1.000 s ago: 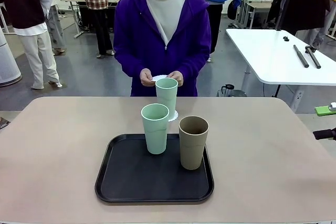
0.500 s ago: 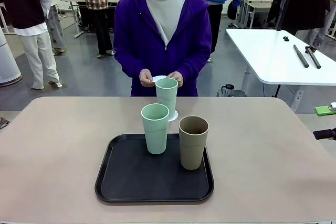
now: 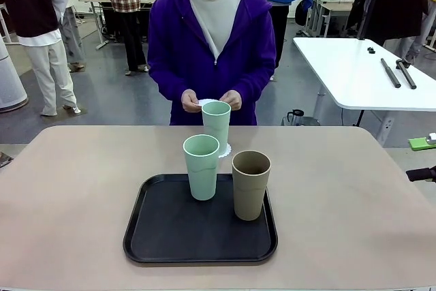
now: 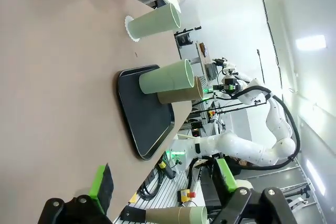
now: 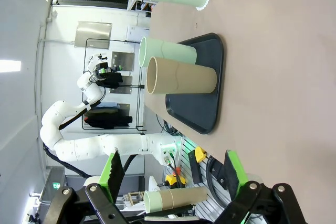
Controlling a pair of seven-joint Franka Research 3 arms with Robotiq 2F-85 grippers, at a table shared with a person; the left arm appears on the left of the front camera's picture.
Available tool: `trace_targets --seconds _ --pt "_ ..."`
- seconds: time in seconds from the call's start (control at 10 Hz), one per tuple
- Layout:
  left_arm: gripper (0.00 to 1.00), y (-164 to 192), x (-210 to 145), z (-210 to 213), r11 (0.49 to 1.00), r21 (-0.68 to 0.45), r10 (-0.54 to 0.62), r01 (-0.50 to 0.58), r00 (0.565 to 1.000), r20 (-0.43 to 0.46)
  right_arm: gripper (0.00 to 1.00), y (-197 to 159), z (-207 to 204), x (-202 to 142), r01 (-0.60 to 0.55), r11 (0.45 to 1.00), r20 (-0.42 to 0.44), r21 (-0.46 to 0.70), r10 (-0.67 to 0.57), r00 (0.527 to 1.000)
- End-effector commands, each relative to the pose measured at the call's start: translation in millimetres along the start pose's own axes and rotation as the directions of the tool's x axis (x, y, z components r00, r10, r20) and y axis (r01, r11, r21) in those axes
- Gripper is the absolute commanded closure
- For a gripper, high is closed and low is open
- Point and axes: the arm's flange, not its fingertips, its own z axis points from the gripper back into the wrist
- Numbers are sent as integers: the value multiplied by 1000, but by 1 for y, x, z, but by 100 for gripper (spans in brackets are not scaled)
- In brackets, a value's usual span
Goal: Place coasters on the table and set cups on them.
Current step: Take one Reusable plastic cup from the Flat Tray and place it on a coaster set by the human.
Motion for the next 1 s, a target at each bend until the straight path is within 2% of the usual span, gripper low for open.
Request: trace_targets --seconds 0.0,0.9 --pt "0 0 0 4 1000 -11 -19 19 1000 1 0 1 -1 3 -12 1000 12 23 11 1000" --pt "0 0 0 4 1000 -11 -19 19 1000 1 0 1 -1 3 -12 1000 12 23 11 1000"
